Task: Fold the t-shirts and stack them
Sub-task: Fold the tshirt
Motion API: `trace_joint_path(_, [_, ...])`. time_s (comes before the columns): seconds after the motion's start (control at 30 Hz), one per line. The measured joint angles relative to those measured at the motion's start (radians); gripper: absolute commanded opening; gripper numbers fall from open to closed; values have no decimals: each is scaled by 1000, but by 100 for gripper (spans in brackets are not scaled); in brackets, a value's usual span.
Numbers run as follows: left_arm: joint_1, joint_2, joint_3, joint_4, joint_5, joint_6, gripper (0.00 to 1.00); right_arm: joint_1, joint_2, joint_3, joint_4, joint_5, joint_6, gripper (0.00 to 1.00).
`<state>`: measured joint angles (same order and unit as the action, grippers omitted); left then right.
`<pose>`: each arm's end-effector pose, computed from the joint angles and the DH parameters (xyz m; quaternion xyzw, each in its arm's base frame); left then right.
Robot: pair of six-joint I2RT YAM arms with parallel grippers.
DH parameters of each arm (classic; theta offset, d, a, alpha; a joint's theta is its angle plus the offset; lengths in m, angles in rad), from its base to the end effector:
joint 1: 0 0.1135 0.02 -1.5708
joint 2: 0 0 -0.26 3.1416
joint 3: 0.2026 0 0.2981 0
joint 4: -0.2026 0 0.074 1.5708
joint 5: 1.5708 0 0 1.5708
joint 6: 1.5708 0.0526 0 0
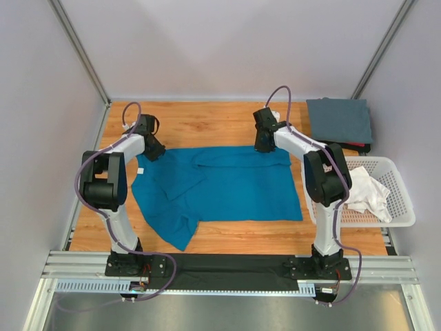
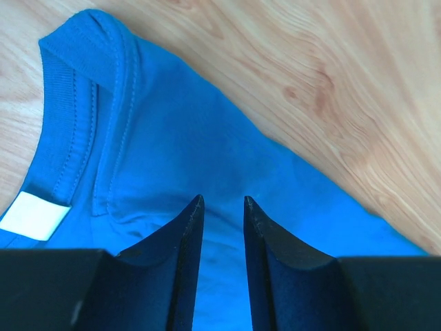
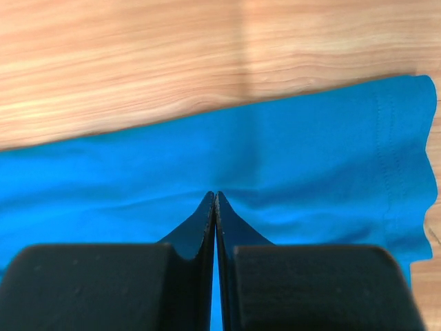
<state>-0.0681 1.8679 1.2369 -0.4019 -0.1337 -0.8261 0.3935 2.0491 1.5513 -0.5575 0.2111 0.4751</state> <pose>0.4314 -0.0224 0.1300 -0.3724 0.8871 -0.0566 0.2669 0.4537 0.1764 0.1485 0.0661 0.9597 0.0142 0.2728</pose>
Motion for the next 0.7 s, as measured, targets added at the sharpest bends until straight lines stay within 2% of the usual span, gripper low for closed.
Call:
trace_joint_path(0.33, [5,104,115,-102,-51,-97,36,-35,75,17,-11,4,10,0])
trace_joint_path(0.7, [56,230,305,-158,-6,-133,34,-75,211,232,-53,-13,16,1])
